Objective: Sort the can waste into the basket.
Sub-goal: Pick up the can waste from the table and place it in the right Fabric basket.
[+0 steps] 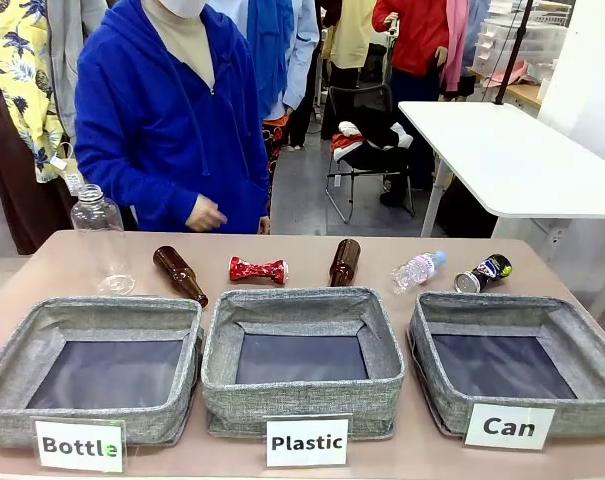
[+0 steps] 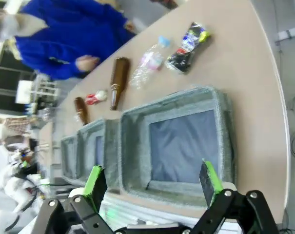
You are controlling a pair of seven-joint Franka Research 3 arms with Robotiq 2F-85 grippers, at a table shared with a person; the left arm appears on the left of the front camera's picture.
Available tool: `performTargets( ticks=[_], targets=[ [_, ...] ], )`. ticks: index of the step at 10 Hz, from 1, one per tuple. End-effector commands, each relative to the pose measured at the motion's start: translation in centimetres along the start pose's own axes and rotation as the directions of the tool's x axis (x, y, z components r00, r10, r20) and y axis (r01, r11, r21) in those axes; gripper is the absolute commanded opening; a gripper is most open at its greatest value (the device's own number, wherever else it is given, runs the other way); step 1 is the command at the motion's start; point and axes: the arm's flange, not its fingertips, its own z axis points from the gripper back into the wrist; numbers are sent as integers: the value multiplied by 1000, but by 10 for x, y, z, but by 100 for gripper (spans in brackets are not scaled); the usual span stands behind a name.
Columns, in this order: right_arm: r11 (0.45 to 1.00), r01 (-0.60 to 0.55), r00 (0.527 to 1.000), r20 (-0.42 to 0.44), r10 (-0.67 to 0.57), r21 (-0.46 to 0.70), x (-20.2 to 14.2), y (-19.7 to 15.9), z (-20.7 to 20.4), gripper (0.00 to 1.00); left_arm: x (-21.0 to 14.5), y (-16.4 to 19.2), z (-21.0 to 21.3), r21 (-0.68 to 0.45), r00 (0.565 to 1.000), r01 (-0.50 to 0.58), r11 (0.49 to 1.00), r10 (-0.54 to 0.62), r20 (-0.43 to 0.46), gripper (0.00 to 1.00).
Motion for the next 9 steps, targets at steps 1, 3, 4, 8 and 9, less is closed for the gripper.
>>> performTargets(
  ticks=[1,3,4,8,9],
  targets=[
    [975,-54,997,-70,40,-213,18,51,-23,100,3,2,3,-17,1000,23,1000,-23,16,100],
    [931,-91,990,-131,47,-355,36,91,-62,100,3,2,3,-17,1000,23,1000,-23,16,100],
    [897,-145,981,-177,77,-418,42,111,-88,100,3,2,3,-17,1000,23,1000,-23,16,100],
    [671,-465,882,-371,292,-578,53,170,-179,100,3,2,3,-17,1000,23,1000,-23,16,100],
    [671,-469,877,-395,274,-574,55,169,-193,100,3,2,3,-17,1000,23,1000,-23,16,100]
  ],
)
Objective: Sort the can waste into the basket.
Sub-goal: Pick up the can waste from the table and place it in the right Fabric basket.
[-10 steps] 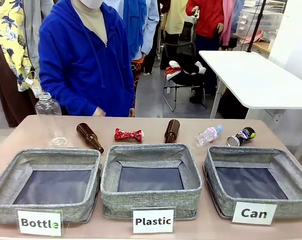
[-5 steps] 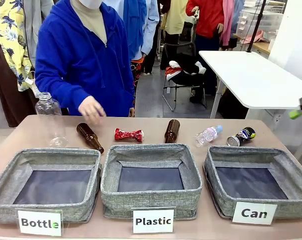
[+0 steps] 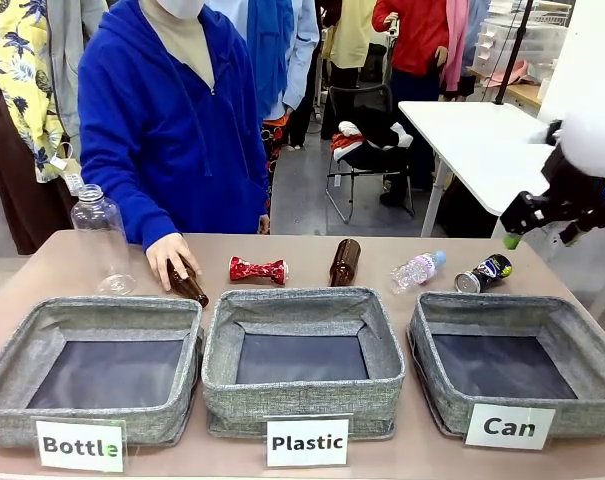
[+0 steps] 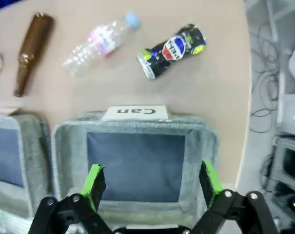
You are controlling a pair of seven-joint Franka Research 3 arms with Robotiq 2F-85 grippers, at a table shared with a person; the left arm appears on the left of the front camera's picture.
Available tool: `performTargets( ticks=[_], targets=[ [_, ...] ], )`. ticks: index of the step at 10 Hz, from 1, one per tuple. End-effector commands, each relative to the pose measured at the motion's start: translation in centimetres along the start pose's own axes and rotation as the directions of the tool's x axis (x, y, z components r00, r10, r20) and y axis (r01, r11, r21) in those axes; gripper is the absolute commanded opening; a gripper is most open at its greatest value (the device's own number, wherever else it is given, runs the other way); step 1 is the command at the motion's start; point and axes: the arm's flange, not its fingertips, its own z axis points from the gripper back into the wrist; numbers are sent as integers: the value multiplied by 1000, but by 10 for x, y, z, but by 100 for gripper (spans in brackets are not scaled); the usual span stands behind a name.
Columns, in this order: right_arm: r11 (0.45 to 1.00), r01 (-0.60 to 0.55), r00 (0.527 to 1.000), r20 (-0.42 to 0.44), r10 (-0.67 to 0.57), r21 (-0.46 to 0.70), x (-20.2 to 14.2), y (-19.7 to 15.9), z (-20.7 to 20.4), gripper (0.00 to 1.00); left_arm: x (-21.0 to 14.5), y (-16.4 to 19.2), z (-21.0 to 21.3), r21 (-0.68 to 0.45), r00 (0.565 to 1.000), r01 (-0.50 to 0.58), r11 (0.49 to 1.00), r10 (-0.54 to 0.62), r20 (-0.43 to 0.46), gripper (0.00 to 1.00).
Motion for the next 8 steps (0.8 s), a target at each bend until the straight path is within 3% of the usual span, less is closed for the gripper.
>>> performTargets(
  ticks=[1,2,4,7,8],
  targets=[
    [999,47,997,61,-47,-9,14,-3,-7,100,1,1,0,-20,1000,25,999,-24,18,100],
    [1000,0,1000,0,0,0,0,0,0,100,1,1,0,-20,1000,25,999,-24,18,100],
    [1000,-15,1000,3,15,-6,9,1,-10,100,1,1,0,-20,1000,25,999,-24,18,100],
    [997,72,997,-42,-71,25,69,-6,-49,100,1,1,0,-20,1000,25,999,-24,18,100],
    [992,123,990,-66,-124,-17,86,-9,-67,100,1,1,0,-20,1000,25,999,-24,18,100]
  ],
)
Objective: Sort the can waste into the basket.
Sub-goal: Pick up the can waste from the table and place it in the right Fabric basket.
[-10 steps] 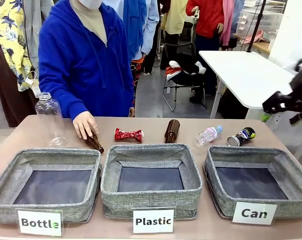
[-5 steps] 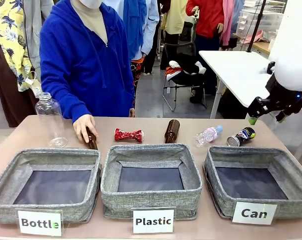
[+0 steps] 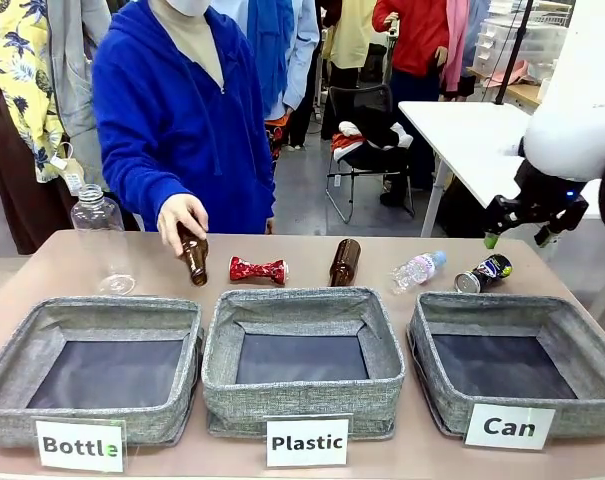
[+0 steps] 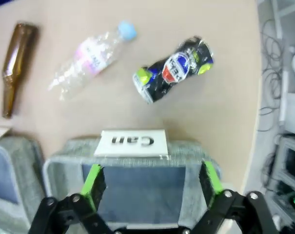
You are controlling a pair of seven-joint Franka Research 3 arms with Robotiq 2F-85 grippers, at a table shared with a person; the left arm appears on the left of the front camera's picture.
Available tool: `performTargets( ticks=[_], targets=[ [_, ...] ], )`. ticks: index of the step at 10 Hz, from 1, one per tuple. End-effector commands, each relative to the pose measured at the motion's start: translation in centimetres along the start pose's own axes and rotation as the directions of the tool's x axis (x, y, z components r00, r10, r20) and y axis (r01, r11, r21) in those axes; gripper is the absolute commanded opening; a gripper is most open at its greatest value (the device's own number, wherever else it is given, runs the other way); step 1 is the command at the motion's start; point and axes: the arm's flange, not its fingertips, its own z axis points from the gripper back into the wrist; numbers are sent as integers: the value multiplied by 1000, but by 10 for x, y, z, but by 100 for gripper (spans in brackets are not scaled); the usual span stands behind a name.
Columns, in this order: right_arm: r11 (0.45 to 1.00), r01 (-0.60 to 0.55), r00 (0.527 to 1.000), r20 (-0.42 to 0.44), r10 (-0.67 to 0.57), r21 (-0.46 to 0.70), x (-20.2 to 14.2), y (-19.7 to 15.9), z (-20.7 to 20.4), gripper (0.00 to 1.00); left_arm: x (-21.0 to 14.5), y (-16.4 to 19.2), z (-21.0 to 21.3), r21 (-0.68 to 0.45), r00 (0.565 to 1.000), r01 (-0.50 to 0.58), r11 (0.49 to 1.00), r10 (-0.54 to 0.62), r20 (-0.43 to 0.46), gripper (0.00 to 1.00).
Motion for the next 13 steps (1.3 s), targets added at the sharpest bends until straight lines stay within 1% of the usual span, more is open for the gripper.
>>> performTargets(
  ticks=[1,3,4,5,6,7,8,9,10,11,12,13],
  targets=[
    [990,130,991,-17,-131,-62,42,-1,-25,100,2,1,0,-19,1000,24,1000,-23,18,100],
    [984,164,986,-31,-167,-72,58,-3,-54,100,2,1,0,-19,1000,24,1000,-23,18,100],
    [984,174,984,-40,-176,-48,63,-3,-63,100,2,1,0,-19,1000,24,1000,-23,18,100],
    [973,226,973,-37,-227,-45,67,-8,-74,100,2,1,0,-19,1000,24,1000,-23,18,100],
    [952,297,952,-53,-301,-75,69,-14,-81,100,2,1,0,-19,1000,24,1000,-23,18,100],
    [921,378,921,-64,-384,-92,70,-18,-85,100,2,1,0,-19,1000,24,1000,-23,18,100],
    [875,473,873,-82,-481,-99,70,-23,-90,100,0,0,0,0,1000,1,1000,-1,0,100],
    [817,566,814,-85,-575,-109,72,-27,-97,100,-9,-29,42,-41,999,-33,999,34,32,100],
    [763,634,762,-64,-644,-124,75,-32,-102,100,-23,-48,72,-9,1000,-19,1000,19,-3,100],
    [714,690,717,-27,-697,-115,78,-36,-107,100,-37,-60,92,16,1000,5,1000,-4,-27,100],
    [661,744,665,9,-747,-99,79,-39,-112,100,-48,-64,104,42,995,43,998,-39,-93,100],
    [630,773,634,41,-772,-75,77,-39,-115,100,-59,-64,108,14,987,71,997,-69,-143,100]
  ],
)
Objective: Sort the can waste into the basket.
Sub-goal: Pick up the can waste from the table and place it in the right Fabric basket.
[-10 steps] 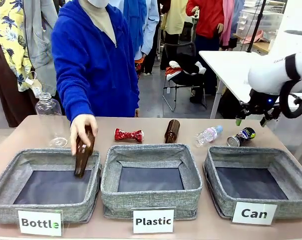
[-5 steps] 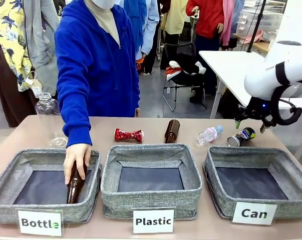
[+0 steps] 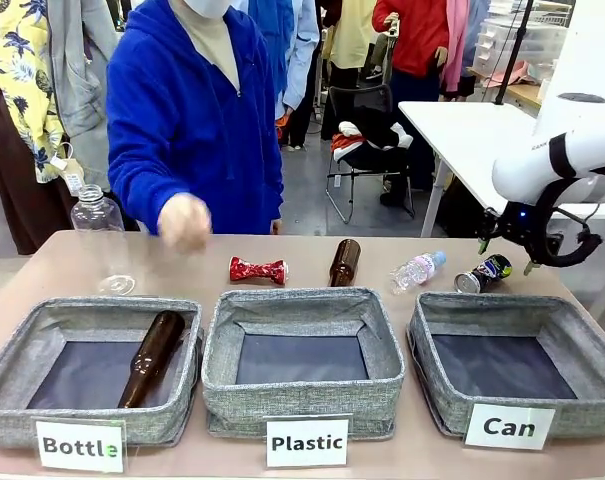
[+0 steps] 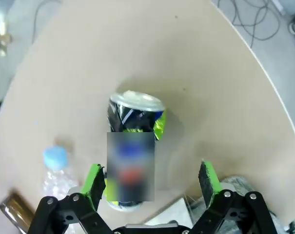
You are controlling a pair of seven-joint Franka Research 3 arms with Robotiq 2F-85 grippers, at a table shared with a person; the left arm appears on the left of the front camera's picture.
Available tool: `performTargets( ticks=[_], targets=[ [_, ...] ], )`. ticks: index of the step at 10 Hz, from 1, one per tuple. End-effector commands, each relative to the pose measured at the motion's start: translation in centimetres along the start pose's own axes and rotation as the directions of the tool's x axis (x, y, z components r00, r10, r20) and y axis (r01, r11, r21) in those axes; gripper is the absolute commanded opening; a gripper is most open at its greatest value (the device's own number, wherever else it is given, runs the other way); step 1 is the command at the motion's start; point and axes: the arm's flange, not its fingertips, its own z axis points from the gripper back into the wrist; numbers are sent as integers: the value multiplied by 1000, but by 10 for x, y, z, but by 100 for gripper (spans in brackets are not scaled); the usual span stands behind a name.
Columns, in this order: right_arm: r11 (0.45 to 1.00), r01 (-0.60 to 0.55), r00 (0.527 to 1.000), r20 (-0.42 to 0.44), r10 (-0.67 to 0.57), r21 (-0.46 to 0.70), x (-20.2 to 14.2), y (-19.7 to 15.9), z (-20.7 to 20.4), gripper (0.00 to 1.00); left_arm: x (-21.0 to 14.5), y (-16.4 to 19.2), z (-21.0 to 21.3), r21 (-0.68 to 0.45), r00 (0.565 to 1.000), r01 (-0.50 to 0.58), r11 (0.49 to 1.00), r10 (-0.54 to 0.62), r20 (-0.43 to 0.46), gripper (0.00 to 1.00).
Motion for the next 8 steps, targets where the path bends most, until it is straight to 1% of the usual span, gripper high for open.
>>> performTargets(
  ticks=[1,3,5,7,8],
  targets=[
    [998,55,997,61,-56,32,-6,8,-4,100,-11,4,0,-33,997,60,998,-61,-53,100],
    [999,21,999,29,-22,29,-8,9,-7,100,-7,1,-11,-77,996,70,995,-74,-52,100],
    [1000,-1,1000,29,1,9,-6,11,-12,100,-2,-3,-35,-108,995,75,991,-81,-59,100],
    [1000,-12,1000,27,12,4,-7,14,-18,100,5,-8,-83,-187,985,100,977,-124,-119,100],
    [1000,-27,999,21,27,-2,-8,15,-24,100,6,-5,-113,-266,984,60,962,-102,-147,100]
  ],
)
